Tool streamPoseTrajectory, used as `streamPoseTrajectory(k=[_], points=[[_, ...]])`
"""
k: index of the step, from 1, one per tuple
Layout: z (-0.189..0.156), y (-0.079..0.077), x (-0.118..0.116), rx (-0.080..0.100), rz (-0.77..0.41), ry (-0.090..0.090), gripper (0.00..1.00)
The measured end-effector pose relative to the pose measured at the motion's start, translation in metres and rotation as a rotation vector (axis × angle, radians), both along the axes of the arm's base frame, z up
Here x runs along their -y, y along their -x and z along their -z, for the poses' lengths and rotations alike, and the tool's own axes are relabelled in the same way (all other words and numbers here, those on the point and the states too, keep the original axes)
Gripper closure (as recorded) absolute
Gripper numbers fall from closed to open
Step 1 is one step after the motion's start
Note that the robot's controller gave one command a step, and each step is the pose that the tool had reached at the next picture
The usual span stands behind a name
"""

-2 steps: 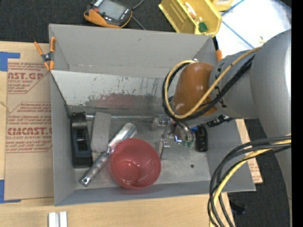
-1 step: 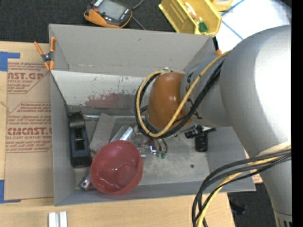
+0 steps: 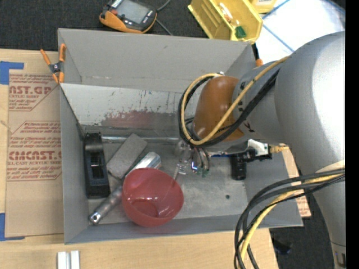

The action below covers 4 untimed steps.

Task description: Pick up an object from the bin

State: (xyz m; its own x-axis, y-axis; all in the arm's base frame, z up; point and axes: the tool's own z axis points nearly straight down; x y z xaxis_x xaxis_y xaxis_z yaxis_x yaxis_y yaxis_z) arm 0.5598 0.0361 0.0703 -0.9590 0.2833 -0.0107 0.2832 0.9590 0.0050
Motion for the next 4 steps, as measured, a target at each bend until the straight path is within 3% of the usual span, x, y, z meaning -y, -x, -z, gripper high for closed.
streamPoseTrajectory(k=[1,2,3,4], points=[[-0.060,-0.001,-0.059,0.004,-0.246,-0.003,0.00],[-0.020,0.002,-0.012,-0.007,-0.099,0.005,0.00],[-0.119,0.015,-0.033,-0.004,-0.150,0.001,0.00],[-0.139,0.012,-0.029,0.005,-0.148,0.000,0.00]])
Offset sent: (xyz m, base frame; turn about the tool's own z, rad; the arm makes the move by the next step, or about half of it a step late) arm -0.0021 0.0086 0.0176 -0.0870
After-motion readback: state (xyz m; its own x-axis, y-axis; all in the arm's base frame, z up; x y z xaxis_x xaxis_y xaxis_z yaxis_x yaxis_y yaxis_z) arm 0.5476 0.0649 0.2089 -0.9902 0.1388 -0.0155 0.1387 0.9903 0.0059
